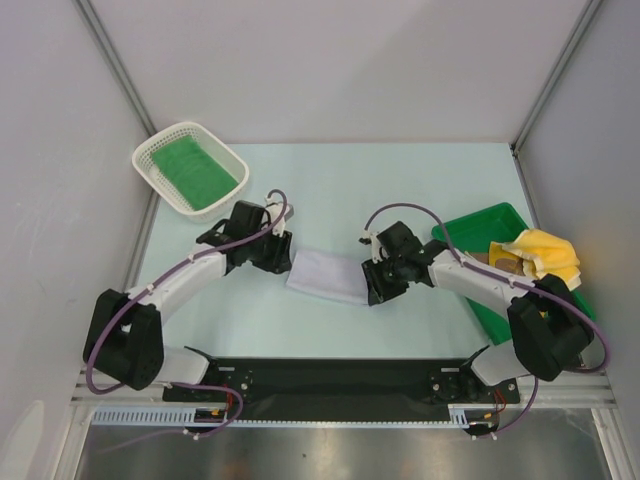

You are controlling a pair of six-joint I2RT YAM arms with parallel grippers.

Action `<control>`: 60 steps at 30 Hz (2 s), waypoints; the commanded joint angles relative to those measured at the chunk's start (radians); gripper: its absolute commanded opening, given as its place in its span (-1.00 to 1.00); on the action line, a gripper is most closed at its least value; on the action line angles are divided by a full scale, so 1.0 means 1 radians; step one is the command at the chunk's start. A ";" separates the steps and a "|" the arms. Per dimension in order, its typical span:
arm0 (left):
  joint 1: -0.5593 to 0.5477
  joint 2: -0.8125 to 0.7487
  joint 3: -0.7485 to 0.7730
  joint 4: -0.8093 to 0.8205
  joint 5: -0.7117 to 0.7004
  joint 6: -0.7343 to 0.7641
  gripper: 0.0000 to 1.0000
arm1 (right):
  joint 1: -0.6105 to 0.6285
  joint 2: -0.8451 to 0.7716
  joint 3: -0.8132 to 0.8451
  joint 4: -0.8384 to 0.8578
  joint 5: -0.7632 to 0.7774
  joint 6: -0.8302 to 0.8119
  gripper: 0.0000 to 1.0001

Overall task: Fold and stack the towels
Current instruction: Fold the towel, then neatly place the folded towel into the bin

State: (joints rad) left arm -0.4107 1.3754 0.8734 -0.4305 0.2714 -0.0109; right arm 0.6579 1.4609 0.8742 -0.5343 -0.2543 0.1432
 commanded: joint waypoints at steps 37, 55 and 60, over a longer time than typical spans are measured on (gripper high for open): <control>-0.028 0.217 0.087 0.133 -0.006 -0.307 -0.10 | -0.020 -0.042 -0.098 0.403 0.161 0.369 -0.38; -0.007 0.298 0.164 0.012 0.023 -0.193 0.20 | -0.035 -0.175 -0.092 0.320 0.148 0.332 -0.26; -0.013 0.309 0.122 0.029 0.009 -0.212 0.19 | -0.038 -0.276 -0.073 0.272 0.142 0.318 -0.20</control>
State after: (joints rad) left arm -0.4225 1.6829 1.0115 -0.4088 0.2508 -0.2352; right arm 0.6243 1.2331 0.7685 -0.2218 -0.1062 0.4877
